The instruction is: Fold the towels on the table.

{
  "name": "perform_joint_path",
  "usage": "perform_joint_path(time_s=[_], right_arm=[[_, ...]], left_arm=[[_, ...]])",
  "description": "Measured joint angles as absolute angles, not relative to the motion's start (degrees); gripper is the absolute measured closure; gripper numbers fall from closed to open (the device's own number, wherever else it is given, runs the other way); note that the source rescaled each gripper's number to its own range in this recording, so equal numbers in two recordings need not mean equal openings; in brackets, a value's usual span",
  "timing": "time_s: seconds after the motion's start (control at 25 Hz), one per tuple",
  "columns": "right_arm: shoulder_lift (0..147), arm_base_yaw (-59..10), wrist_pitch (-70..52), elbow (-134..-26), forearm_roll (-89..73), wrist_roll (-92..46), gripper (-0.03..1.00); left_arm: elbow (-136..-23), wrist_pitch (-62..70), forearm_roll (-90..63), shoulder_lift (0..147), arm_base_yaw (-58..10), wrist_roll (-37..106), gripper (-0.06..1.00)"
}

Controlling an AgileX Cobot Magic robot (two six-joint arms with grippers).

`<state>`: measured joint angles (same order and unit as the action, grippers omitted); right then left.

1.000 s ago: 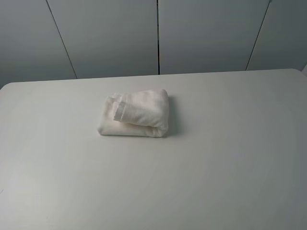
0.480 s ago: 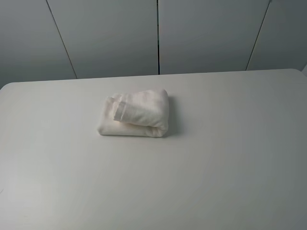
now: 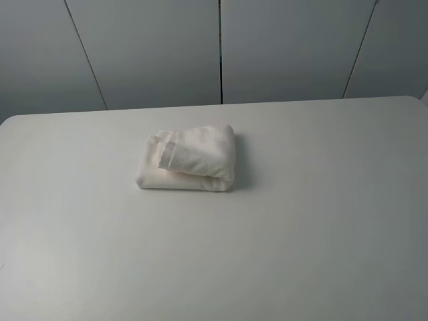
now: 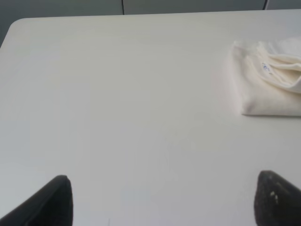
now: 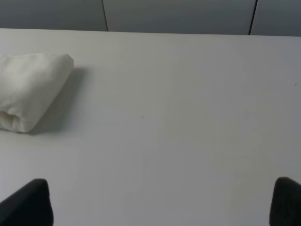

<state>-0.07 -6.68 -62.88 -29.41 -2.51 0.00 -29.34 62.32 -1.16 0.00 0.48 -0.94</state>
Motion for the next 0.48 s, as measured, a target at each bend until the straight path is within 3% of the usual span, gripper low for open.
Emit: perform_joint_path(time_s=[0.48], right_arm=[[-0.07,-6.68,-62.88,-29.41,-2.51,0.0,-0.03]], left_arm=[[-29.34,62.32,-1.16,0.0,0.48,-0.94,-0.05]])
